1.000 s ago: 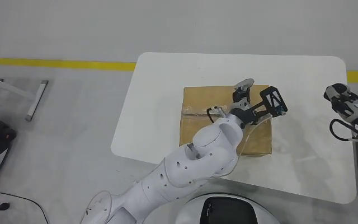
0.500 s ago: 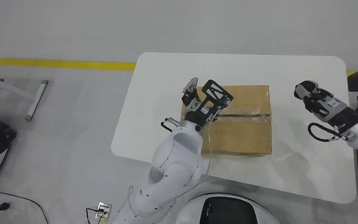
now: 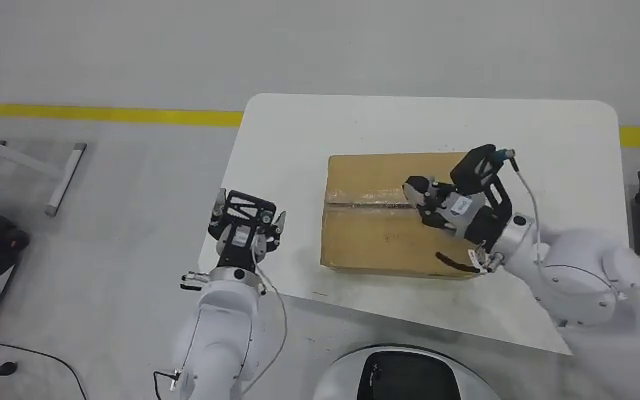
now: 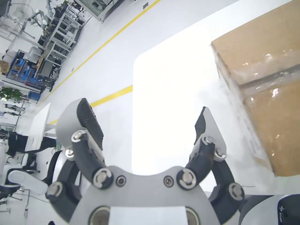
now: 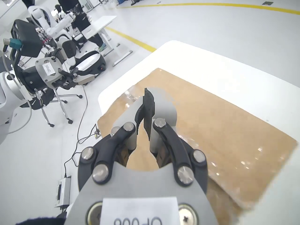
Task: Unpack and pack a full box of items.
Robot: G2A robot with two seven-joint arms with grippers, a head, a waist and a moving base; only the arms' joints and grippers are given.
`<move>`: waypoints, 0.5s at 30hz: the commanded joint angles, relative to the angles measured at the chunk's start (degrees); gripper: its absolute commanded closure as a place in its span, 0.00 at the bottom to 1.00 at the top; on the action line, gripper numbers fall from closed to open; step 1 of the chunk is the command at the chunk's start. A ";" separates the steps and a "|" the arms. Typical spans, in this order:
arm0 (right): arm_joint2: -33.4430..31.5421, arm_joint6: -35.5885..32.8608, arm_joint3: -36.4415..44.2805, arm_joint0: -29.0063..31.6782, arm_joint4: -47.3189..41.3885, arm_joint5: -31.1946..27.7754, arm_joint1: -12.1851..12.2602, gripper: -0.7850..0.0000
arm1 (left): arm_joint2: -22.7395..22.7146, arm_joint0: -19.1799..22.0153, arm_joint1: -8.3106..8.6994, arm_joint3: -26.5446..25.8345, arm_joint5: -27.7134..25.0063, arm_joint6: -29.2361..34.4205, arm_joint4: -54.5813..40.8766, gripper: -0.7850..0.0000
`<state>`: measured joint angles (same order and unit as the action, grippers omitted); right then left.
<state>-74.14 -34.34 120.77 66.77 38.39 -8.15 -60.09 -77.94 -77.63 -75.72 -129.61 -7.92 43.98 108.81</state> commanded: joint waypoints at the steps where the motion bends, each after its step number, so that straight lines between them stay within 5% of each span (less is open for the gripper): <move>1: 5.80 1.50 -1.18 -2.73 4.18 2.11 -0.71 1.00 | -2.60 -2.25 0.16 -1.05 -0.18 -0.71 -0.67 0.00; 8: 19.24 5.11 -6.93 -10.77 12.44 7.83 -3.55 1.00 | -8.17 -5.62 0.44 -2.78 -0.90 -2.44 -3.00 0.00; 15: 25.52 6.19 -13.81 -15.08 19.77 12.83 -5.72 1.00 | -10.46 -6.14 0.42 -2.32 -0.95 -3.17 -7.10 0.00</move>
<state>-49.05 -28.21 107.67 51.99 57.46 4.34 -65.63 -88.22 -83.85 -75.32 -132.09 -8.53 40.94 101.96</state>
